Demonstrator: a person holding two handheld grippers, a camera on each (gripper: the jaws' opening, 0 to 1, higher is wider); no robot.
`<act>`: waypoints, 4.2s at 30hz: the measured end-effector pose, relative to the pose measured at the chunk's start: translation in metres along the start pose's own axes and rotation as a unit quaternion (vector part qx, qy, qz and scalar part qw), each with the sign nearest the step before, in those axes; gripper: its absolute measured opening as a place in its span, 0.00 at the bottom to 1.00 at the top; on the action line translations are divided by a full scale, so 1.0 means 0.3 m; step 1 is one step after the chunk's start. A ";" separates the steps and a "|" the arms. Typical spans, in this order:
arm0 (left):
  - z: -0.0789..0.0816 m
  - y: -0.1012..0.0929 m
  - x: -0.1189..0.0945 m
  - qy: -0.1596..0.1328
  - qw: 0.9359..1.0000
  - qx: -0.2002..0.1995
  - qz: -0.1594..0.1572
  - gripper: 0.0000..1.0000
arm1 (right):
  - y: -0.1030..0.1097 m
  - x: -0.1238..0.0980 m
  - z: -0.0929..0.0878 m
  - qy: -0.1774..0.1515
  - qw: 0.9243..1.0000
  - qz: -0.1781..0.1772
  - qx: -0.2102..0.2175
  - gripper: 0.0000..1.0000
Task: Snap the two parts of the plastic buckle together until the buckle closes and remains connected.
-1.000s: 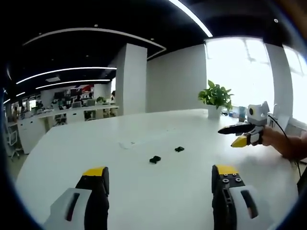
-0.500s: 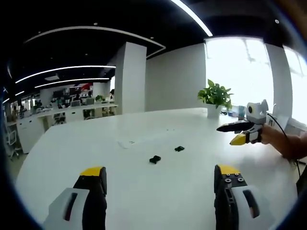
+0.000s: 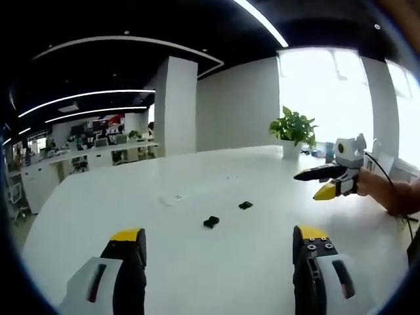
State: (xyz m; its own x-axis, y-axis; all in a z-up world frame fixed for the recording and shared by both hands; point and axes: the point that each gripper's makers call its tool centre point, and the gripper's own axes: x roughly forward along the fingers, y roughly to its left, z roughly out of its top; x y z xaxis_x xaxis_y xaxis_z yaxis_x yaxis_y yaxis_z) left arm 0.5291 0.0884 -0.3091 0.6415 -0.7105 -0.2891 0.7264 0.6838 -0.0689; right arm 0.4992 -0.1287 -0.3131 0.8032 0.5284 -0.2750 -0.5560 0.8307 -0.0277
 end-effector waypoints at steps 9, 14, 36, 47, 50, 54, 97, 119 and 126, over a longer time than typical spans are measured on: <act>-0.003 -0.012 0.025 0.006 1.000 0.009 -0.006 0.92 | -0.021 0.028 -0.015 0.011 1.000 0.008 0.004 0.73; 0.003 0.012 0.031 0.015 1.000 0.018 0.001 0.93 | -0.025 0.036 -0.013 0.008 1.000 0.008 0.016 0.73; -0.036 0.008 0.081 0.026 0.999 0.003 -0.019 0.91 | -0.032 0.081 0.004 0.014 1.000 0.006 0.005 0.72; -0.032 0.027 0.092 0.023 1.000 -0.007 -0.017 0.91 | -0.030 0.087 -0.004 0.017 1.000 0.006 0.003 0.71; -0.038 0.029 0.097 0.026 1.000 -0.006 -0.017 0.91 | -0.030 0.090 -0.009 0.020 1.000 0.006 -0.003 0.71; -0.043 0.037 0.111 0.027 0.999 -0.008 -0.016 0.91 | -0.034 0.097 -0.009 0.022 1.000 0.006 0.000 0.71; -0.018 0.034 0.197 0.029 0.999 -0.005 -0.033 0.88 | -0.110 0.177 0.004 0.020 1.000 0.008 0.009 0.69; -0.019 0.047 0.233 0.034 0.999 -0.005 -0.037 0.87 | -0.123 0.200 -0.003 0.023 1.000 0.008 0.008 0.69; -0.017 0.056 0.242 0.034 0.999 -0.006 -0.037 0.87 | -0.136 0.204 -0.004 0.024 1.000 0.005 0.010 0.69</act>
State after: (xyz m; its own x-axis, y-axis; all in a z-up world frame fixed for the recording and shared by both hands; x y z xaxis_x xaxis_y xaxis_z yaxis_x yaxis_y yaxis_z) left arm 0.5865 0.0491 -0.3361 0.5675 -0.7468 -0.3469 0.7681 0.6319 -0.1037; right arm 0.5708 -0.1304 -0.3300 0.7859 0.5280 -0.3219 -0.5594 0.8289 -0.0060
